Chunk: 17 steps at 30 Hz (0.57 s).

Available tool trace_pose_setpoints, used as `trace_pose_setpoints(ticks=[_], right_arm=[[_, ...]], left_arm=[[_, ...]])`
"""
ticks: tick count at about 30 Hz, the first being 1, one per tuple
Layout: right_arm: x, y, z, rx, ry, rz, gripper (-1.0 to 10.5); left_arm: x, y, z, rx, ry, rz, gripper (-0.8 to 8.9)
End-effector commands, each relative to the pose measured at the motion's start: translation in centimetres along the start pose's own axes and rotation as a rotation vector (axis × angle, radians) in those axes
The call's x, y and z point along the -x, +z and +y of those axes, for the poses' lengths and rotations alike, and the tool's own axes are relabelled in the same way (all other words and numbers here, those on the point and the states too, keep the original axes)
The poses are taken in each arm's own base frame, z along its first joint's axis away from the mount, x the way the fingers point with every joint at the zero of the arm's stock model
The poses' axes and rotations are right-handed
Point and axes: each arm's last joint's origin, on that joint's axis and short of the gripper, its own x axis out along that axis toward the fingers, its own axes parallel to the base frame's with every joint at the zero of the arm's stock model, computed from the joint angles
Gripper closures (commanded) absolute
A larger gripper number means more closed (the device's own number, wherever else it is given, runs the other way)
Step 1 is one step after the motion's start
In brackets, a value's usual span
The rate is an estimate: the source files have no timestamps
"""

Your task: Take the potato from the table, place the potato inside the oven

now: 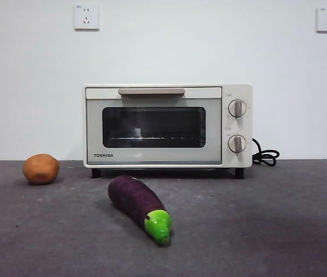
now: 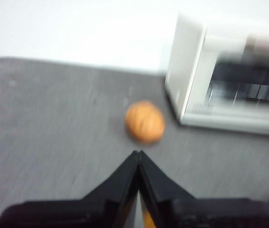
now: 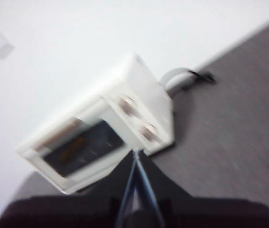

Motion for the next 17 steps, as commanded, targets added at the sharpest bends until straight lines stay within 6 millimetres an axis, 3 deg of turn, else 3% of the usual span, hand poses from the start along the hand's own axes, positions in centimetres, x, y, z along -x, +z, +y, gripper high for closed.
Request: trace_pose_setpoints(ticks=[1, 9, 17], right_arm=[[0.9, 2.1, 1.7, -0.012, 0.023, -0.026, 9.5], [1.9, 6.8, 5.2, 0.030, -0.024, 0.082, 9.5], [0.4, 10.6, 7.8, 0.083, 0.088, 0.213, 9.5]], left_arm=[[0.8, 2.6, -0.5, 0.136, -0.029, -0.094, 8.19], [1.8, 8.3, -1.6, 0.152, -0.059, -0.163, 8.19], [-0.8, 13.6, -2.9, 0.151, -0.210, -0.021, 8.19]])
